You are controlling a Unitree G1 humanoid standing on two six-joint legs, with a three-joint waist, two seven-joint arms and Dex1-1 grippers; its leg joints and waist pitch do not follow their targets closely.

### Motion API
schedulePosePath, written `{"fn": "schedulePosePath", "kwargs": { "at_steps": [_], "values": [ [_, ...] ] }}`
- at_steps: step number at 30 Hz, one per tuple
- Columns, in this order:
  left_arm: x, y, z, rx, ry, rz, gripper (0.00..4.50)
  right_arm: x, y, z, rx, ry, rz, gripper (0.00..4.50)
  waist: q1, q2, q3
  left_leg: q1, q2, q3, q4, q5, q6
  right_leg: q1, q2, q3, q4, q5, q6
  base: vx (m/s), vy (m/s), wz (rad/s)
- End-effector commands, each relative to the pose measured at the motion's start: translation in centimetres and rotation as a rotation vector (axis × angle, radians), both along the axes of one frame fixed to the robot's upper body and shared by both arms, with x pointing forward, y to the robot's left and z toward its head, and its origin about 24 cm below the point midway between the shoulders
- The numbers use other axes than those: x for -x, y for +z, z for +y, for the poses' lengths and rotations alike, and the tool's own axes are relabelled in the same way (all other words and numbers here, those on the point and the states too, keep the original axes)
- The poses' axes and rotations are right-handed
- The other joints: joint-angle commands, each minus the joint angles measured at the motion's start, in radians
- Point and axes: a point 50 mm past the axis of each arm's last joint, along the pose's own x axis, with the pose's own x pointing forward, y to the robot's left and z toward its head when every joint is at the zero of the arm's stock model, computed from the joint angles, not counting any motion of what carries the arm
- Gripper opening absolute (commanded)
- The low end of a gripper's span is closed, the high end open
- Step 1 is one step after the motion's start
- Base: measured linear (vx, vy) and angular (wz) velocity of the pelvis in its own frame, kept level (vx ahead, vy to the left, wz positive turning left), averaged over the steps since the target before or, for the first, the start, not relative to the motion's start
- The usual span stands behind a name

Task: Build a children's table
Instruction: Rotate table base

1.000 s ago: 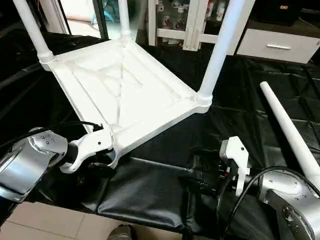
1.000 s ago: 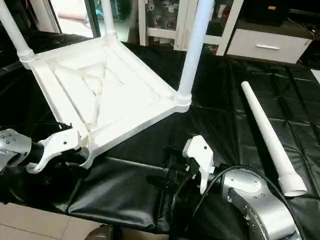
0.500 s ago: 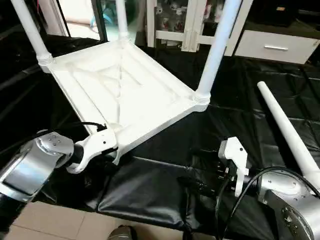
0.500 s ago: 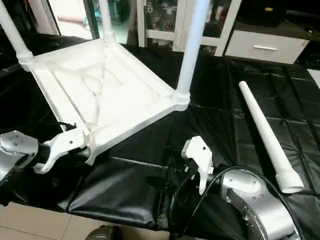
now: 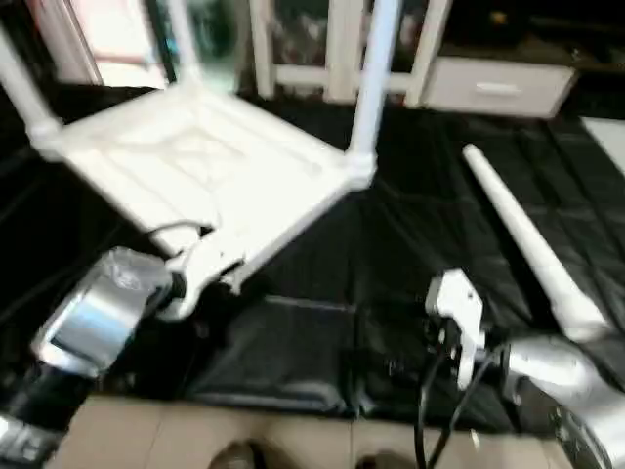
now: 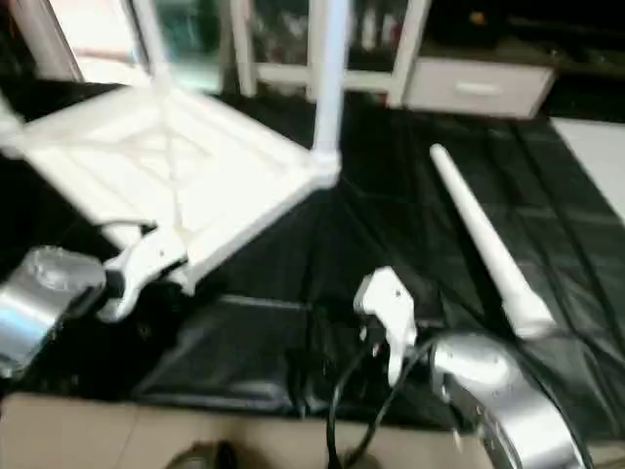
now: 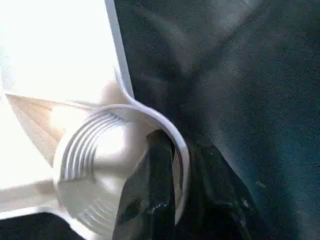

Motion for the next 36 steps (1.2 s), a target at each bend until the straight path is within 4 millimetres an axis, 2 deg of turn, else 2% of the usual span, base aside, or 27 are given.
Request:
{"fn": "schedulePosePath", "kwargs": {
  "at_steps": [1, 2, 3, 4, 5, 6, 7, 8, 11, 13, 14, 16, 18, 20, 21, 24, 25, 27, 28, 30, 32, 33, 36],
  "values": [
    [-0.6, 1.0, 0.3, 0.005, 0.059, -0.049, 0.2, -0.1, 0.2, 0.0, 0.001, -0.007, -0.014, 4.5, 0.009, -0.008, -0.049, -0.006, 0.028, -0.04, -0.036, -0.071, -0.032, 0.046, -0.124, 0.077, -0.196, -0.829, -0.08, 0.054, -0.014, -0.04],
    [-1.1, 1.1, 0.4, -0.002, 0.11, -0.063, 0.2, -0.1, 0.2, 0.0, 0.0, -0.008, -0.015, 4.5, 0.0, -0.001, -0.057, 0.031, 0.045, -0.023, -0.083, -0.211, -0.034, 0.014, -0.046, 0.047, -0.163, -0.558, -0.137, 0.054, -0.014, -0.04],
    [-1.1, 1.1, 0.4, -0.002, 0.11, -0.063, 0.2, -0.1, 0.2, 0.0, 0.0, -0.008, -0.015, 4.5, -0.013, -0.004, -0.064, 0.032, 0.052, -0.019, -0.095, -0.248, -0.029, 0.019, -0.026, 0.045, -0.145, -0.435, -0.165, -0.048, -0.019, 0.22],
    [-1.3, 1.2, 0.4, -0.011, 0.134, -0.074, 0.2, -0.1, 0.2, 0.0, -0.002, -0.007, -0.014, 4.5, -0.016, 0.004, -0.07, 0.027, 0.055, -0.017, -0.102, -0.266, -0.021, 0.028, -0.023, 0.045, -0.136, -0.346, -0.191, -0.053, -0.02, 0.1],
    [-1.4, 1.3, 0.4, -0.017, 0.157, -0.082, 0.2, -0.1, 0.2, 0.0, -0.003, -0.005, -0.014, 4.5, -0.024, 0.014, -0.064, 0.018, 0.058, -0.009, -0.113, -0.33, -0.008, 0.037, -0.033, 0.039, -0.143, -0.305, -0.223, -0.067, -0.004, 0.01],
    [-1.5, 1.5, 0.4, -0.019, 0.169, -0.087, 0.2, -0.1, 0.2, 0.1, -0.003, -0.004, -0.013, 4.5, -0.029, 0.011, -0.058, 0.01, 0.057, -0.012, -0.12, -0.38, -0.014, 0.046, -0.039, 0.033, -0.151, -0.382, -0.201, 0.0, 0.0, 0.0],
    [-1.6, 1.5, 0.4, -0.019, 0.177, -0.089, 0.2, -0.1, 0.2, 0.1, -0.003, -0.004, -0.013, 4.5, -0.029, 0.011, -0.058, 0.012, 0.055, -0.013, -0.121, -0.401, -0.018, 0.046, -0.043, 0.03, -0.159, -0.426, -0.184, 0.0, 0.0, 0.0],
    [-1.6, 1.6, 0.4, -0.019, 0.19, -0.092, 0.2, -0.1, 0.2, 0.1, -0.004, -0.004, -0.013, 4.5, -0.037, 0.008, -0.057, 0.013, 0.054, -0.015, -0.121, -0.411, -0.022, 0.044, -0.051, 0.031, -0.172, -0.486, -0.151, 0.0, 0.0, 0.0],
    [-1.9, 1.7, 0.7, -0.03, 0.236, -0.112, 0.2, -0.2, 0.2, 0.1, -0.004, -0.006, -0.013, 4.5, -0.046, 0.006, -0.059, 0.007, 0.054, -0.015, -0.124, -0.373, -0.012, 0.049, -0.052, 0.03, -0.178, -0.472, -0.138, 0.0, 0.0, 0.0],
    [-2.2, 1.8, 1.0, -0.04, 0.278, -0.13, 0.2, -0.2, 0.2, 0.1, -0.004, -0.006, -0.014, 4.5, -0.049, 0.004, -0.058, 0.008, 0.054, -0.013, -0.125, -0.362, -0.005, 0.046, -0.05, 0.03, -0.179, -0.449, -0.143, 0.0, 0.0, 0.0],
    [-2.4, 1.9, 1.1, -0.042, 0.305, -0.147, 0.2, -0.2, 0.2, 0.2, -0.005, -0.006, -0.014, 4.5, -0.05, 0.004, -0.058, 0.012, 0.055, -0.011, -0.124, -0.361, -0.001, 0.043, -0.05, 0.031, -0.18, -0.444, -0.147, 0.0, 0.0, 0.0],
    [-2.5, 1.9, 1.0, -0.041, 0.309, -0.152, 0.2, -0.2, 0.2, 0.2, -0.005, -0.006, -0.014, 4.5, -0.052, 0.005, -0.059, 0.012, 0.056, -0.01, -0.125, -0.355, 0.003, 0.045, -0.05, 0.032, -0.18, -0.427, -0.155, 0.0, 0.0, 0.0],
    [-3.0, 2.4, 0.4, -0.006, 0.322, -0.192, 0.2, -0.3, 0.2, 0.2, -0.006, -0.006, -0.016, 4.5, -0.055, 0.004, -0.062, 0.007, 0.057, -0.01, -0.127, -0.328, 0.009, 0.05, -0.048, 0.031, -0.174, -0.358, -0.171, 0.0, 0.0, 0.0],
    [-3.2, 2.7, 0.0, 0.024, 0.32, -0.208, 0.2, -0.3, 0.2, 0.2, -0.006, -0.007, -0.017, 4.5, -0.055, 0.003, -0.065, 0.011, 0.059, -0.006, -0.125, -0.309, 0.019, 0.049, -0.048, 0.032, -0.172, -0.313, -0.189, 0.0, 0.0, 0.0],
    [-3.3, 2.7, 0.0, 0.028, 0.319, -0.21, 0.2, -0.3, 0.2, 0.2, -0.006, -0.007, -0.017, 4.5, -0.057, 0.0, -0.066, 0.008, 0.058, -0.003, -0.123, -0.291, 0.027, 0.051, -0.047, 0.033, -0.17, -0.291, -0.199, 0.0, 0.0, 0.0],
    [-3.7, 3.2, -1.7, 0.126, 0.275, -0.253, 0.2, -0.5, 0.2, 0.3, -0.007, -0.012, -0.025, 4.5, -0.052, -0.002, -0.073, 0.012, 0.06, 0.005, -0.116, -0.248, 0.046, 0.048, -0.049, 0.035, -0.168, -0.254, -0.22, 0.0, 0.0, 0.0],
    [-3.7, 3.2, -2.2, 0.149, 0.246, -0.249, 0.2, -0.6, 0.2, 0.3, -0.007, -0.013, -0.027, 4.5, -0.052, -0.004, -0.074, 0.01, 0.06, 0.006, -0.116, -0.232, 0.051, 0.05, -0.048, 0.035, -0.165, -0.235, -0.224, 0.0, 0.0, 0.0],
    [-3.5, 3.0, -3.3, 0.182, 0.193, -0.236, 0.2, -0.7, 0.2, 0.4, -0.006, -0.015, -0.031, 4.5, -0.046, -0.005, -0.077, 0.011, 0.06, 0.014, -0.111, -0.184, 0.07, 0.047, -0.048, 0.037, -0.162, -0.184, -0.233, 0.0, 0.0, 0.0],
    [-3.5, 3.0, -3.3, 0.182, 0.193, -0.236, 0.2, -0.7, 0.2, 0.4, -0.006, -0.015, -0.031, 4.5, -0.043, -0.006, -0.079, 0.011, 0.06, 0.015, -0.109, -0.166, 0.076, 0.049, -0.049, 0.036, -0.16, -0.168, -0.237, 0.0, 0.0, 0.0],
    [-3.2, 2.4, -4.6, 0.202, 0.14, -0.212, 0.2, -0.7, 0.2, 0.4, -0.004, -0.017, -0.033, 4.5, -0.034, -0.007, -0.084, 0.007, 0.059, 0.019, -0.105, -0.096, 0.099, 0.053, -0.046, 0.035, -0.15, -0.089, -0.253, 0.0, 0.0, 0.0],
    [-3.0, 2.0, -5.4, 0.205, 0.103, -0.191, 0.2, -0.8, 0.2, 0.4, -0.003, -0.018, -0.036, 4.5, -0.029, -0.005, -0.082, 0.011, 0.061, 0.023, -0.104, -0.097, 0.112, 0.048, -0.045, 0.035, -0.15, -0.077, -0.265, 0.0, 0.0, 0.0],
    [-2.9, 1.8, -5.7, 0.206, 0.096, -0.181, 0.2, -0.8, 0.2, 0.4, -0.002, -0.019, -0.037, 4.5, -0.023, 0.0, -0.083, 0.012, 0.062, 0.023, -0.104, -0.102, 0.11, 0.049, -0.045, 0.035, -0.15, -0.091, -0.265, 0.0, 0.0, 0.0],
    [-2.7, 1.6, -6.6, 0.222, 0.083, -0.171, 0.2, -0.9, 0.2, 0.3, 0.003, -0.024, -0.042, 4.5, -0.012, -0.001, -0.081, 0.016, 0.066, 0.025, -0.106, -0.13, 0.096, 0.045, -0.045, 0.035, -0.153, -0.127, -0.257, 0.0, 0.0, 0.0]
  ]
}}
